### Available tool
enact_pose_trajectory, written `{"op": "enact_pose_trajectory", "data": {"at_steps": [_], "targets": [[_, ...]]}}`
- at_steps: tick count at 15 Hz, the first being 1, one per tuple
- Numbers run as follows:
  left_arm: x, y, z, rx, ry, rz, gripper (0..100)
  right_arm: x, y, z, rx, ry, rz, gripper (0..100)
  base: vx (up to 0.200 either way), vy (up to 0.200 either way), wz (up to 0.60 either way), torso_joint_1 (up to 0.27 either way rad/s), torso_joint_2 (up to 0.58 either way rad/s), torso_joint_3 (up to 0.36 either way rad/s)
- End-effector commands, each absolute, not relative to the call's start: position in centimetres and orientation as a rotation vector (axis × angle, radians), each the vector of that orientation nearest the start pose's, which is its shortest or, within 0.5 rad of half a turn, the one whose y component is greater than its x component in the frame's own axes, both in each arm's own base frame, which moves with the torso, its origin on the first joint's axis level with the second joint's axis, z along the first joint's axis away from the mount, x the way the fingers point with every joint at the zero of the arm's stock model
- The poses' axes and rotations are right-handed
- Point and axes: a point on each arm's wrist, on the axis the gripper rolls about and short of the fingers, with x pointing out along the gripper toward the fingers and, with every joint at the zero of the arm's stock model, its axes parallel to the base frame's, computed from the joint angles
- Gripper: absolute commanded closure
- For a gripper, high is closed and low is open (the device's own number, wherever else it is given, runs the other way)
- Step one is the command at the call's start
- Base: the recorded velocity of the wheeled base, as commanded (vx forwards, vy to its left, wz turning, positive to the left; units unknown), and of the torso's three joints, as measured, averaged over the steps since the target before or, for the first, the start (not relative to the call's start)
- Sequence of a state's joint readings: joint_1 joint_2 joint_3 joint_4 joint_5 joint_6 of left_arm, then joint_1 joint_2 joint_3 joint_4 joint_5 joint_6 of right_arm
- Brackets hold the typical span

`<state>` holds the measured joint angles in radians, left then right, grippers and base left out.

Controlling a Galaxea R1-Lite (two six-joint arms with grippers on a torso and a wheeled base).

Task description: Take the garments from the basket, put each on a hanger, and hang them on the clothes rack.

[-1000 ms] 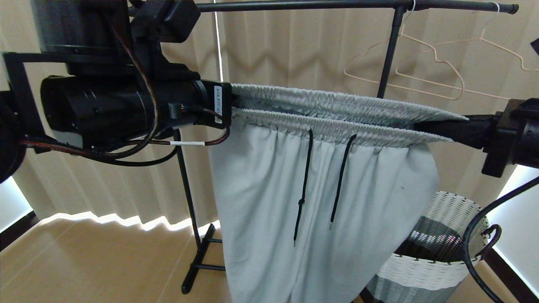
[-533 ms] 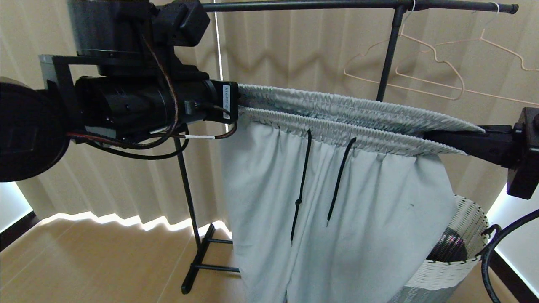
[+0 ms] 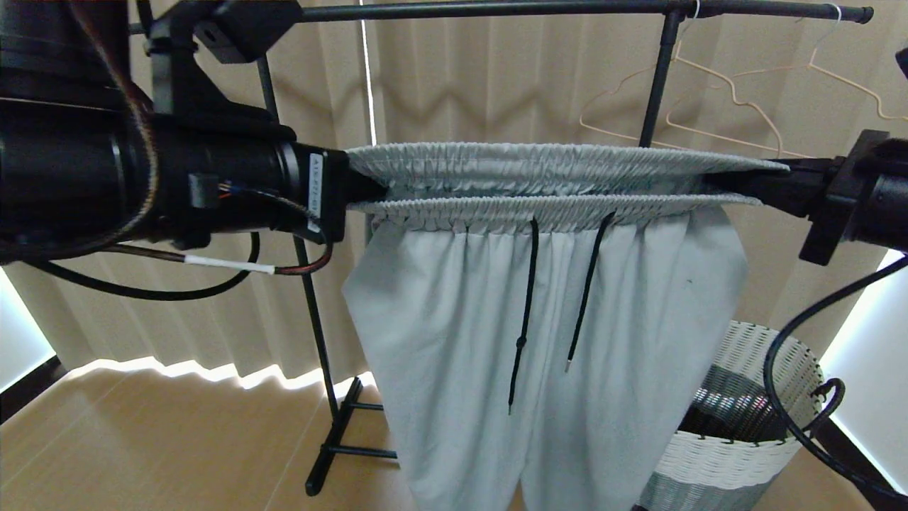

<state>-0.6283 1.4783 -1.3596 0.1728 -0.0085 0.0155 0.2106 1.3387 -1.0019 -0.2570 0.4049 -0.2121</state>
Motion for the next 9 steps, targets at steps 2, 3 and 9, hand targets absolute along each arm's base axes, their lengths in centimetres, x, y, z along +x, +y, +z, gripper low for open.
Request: {"op": "enact_pose_trajectory", "data": {"at_steps": [2,3,9], "targets": [[16.4,-13.5,34.4,0.083,0.215,-0.764,100,23.8,6.4,30.5,-0.052,0.019,0.63,100,0.0,0.0,0.0,0.0,0.0,0.0],[15.7,-13.5,34.6,0.082,0.204,-0.79,100,24.3,7.0,31.4,0.005,0.008,0.647,100,0.0,0.0,0.0,0.0,0.0,0.0],[15.1,-13.9,33.7,0.096,0.226,-0.83,100,25.0,7.7,31.0,0.003,0.022,0.666,100,0.0,0.0,0.0,0.0,0.0,0.0]]}}
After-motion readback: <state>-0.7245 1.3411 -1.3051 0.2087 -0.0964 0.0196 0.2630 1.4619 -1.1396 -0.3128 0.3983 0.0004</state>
